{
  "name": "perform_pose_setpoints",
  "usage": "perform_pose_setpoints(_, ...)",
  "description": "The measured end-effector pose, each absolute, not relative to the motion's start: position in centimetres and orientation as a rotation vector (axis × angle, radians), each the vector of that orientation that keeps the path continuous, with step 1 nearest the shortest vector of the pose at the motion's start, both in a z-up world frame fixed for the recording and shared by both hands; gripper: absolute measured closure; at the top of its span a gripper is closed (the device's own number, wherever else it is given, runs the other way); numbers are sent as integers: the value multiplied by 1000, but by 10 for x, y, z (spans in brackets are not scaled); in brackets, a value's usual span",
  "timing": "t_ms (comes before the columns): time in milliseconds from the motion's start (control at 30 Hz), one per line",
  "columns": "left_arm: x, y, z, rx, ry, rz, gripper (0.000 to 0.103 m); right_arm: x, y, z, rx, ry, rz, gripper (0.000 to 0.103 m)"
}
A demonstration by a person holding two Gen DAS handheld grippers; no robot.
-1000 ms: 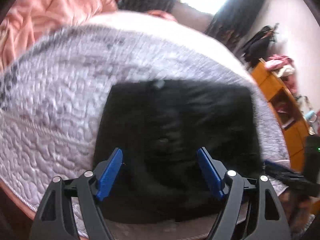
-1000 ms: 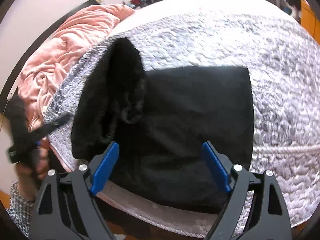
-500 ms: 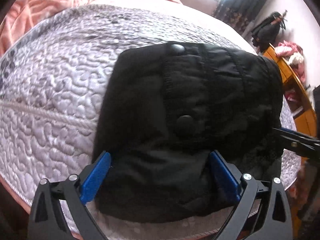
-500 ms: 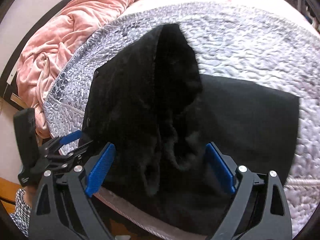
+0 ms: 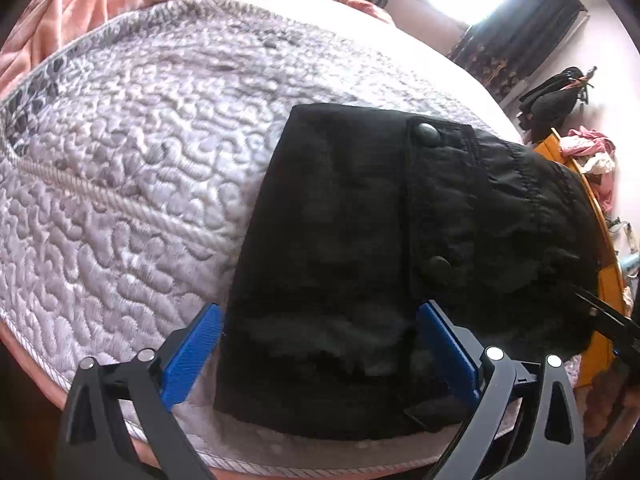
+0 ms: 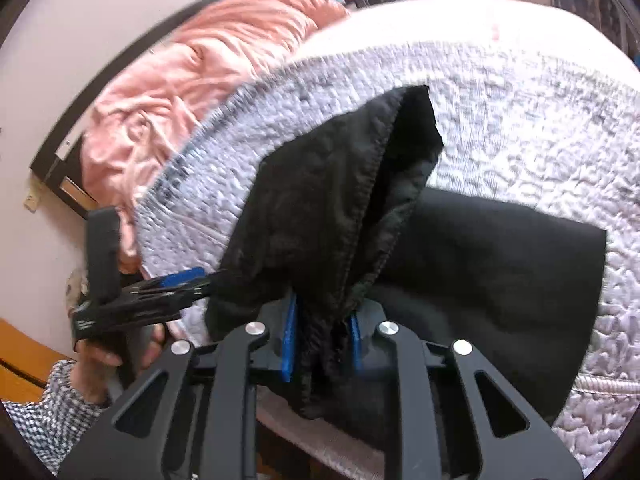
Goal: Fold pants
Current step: 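Grasp the pants end with the right tool, fold it over, and open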
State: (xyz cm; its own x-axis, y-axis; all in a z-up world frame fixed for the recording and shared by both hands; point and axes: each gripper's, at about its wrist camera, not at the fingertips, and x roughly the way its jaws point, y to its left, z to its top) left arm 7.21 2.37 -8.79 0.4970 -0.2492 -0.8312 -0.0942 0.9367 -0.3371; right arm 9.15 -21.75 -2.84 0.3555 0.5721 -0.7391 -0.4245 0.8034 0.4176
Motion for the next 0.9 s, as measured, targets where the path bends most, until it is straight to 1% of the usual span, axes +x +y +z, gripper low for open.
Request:
perform_pose_setpoints(167, 71, 10, -73, -344, 1017, -143, 4, 73, -250, 4, 213, 948, 637, 83)
perform_pose_setpoints(300, 76, -15, -66, -297, 1011, -178, 4, 65, -280, 7, 222, 944, 576, 83)
perform_pose_setpoints(500, 79, -55, -63, -209, 1010, -224, 4, 67, -324, -20, 267, 1015, 450, 82)
perform_pose_setpoints(600, 80, -75, -69, -157, 1023, -227, 4, 69, -337, -45, 271, 1066, 408, 82)
perform_pose_setpoints(700, 82, -91, -84, -101, 1045, -219, 4, 78, -350, -82, 322, 1140, 364, 80)
perform_pose_setpoints(767, 81, -99, -91, -44, 1037, -199, 4, 83, -354, -99, 334, 1171, 357, 74)
perform_pose_setpoints(833, 80, -103, -94, 6, 1021, -191, 4, 84, -354, -107, 344, 1180, 358, 70)
perform_pose_setpoints(900, 79, -102, -91, 7, 1026, -191, 4, 84, -353, -101, 302, 1182, 348, 61)
